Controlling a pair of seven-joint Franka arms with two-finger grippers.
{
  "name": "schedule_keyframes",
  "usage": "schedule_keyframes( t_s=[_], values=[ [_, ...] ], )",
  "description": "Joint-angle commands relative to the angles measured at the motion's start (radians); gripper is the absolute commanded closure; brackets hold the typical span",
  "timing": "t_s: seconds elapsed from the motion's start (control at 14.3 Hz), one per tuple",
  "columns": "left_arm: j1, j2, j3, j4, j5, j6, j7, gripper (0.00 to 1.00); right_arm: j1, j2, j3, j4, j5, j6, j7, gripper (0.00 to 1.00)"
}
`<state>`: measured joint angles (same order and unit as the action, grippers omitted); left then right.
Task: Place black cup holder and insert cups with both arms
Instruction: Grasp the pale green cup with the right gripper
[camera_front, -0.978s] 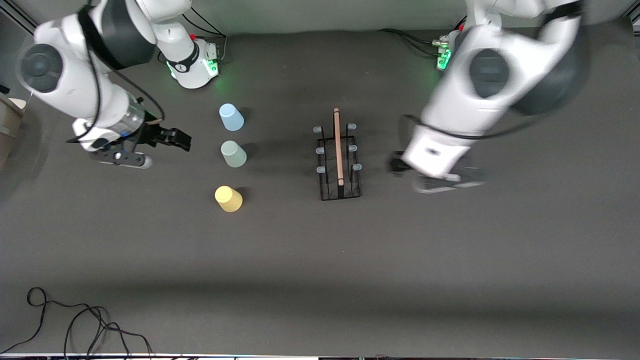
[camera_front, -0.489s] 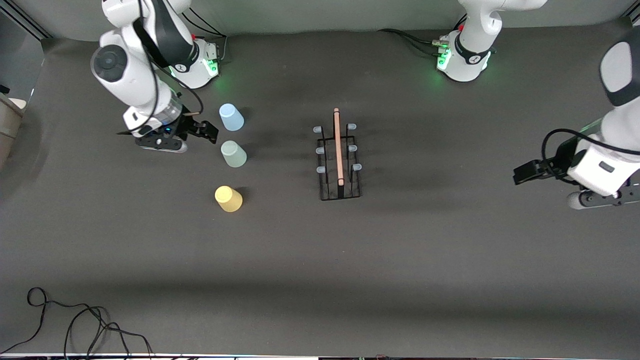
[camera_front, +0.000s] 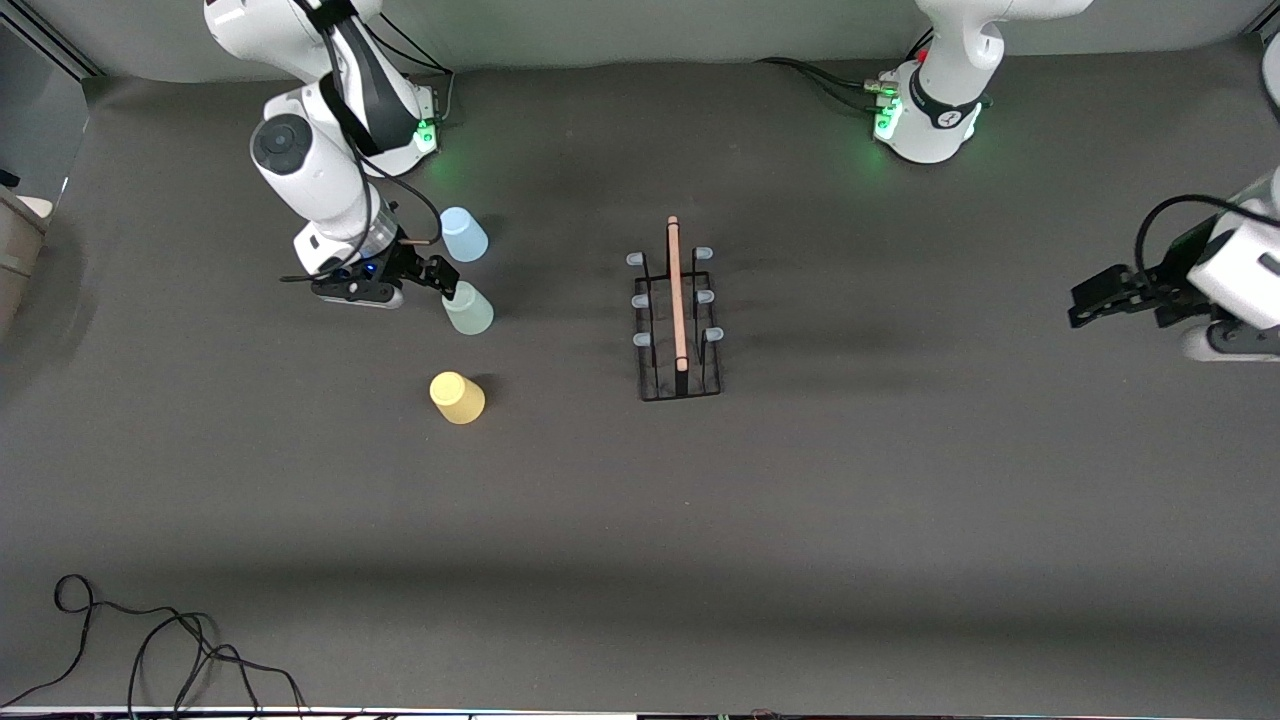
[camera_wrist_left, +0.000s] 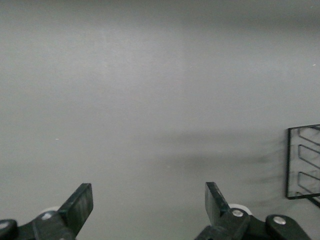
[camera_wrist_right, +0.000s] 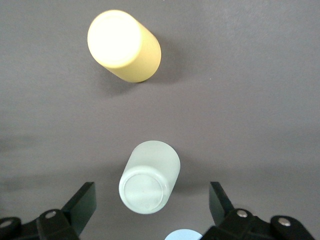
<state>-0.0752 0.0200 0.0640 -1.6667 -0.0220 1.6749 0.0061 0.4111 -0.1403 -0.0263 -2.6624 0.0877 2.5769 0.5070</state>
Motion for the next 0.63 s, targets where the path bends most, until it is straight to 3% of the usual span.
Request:
schedule_keyframes(
  t_s=[0.0, 0.28, 0.56],
  values=[
    [0.000, -0.052, -0.007, -0.062, 0.043, 0.008, 0.025, 0.00, 0.035, 0.086, -0.011, 0.006, 0.014, 0.084, 0.048, 0.00],
    [0.000, -0.140, -0.007, -0.169, 0.048, 0.046, 0.026, 0.00, 0.086, 0.195, -0.012, 0.007, 0.014, 0.178, 0.116, 0.00],
    [0.002, -0.130, -0.007, -0.174, 0.048, 0.065, 0.026, 0.00, 0.086, 0.212, -0.012, 0.007, 0.012, 0.178, 0.116, 0.00]
  ],
)
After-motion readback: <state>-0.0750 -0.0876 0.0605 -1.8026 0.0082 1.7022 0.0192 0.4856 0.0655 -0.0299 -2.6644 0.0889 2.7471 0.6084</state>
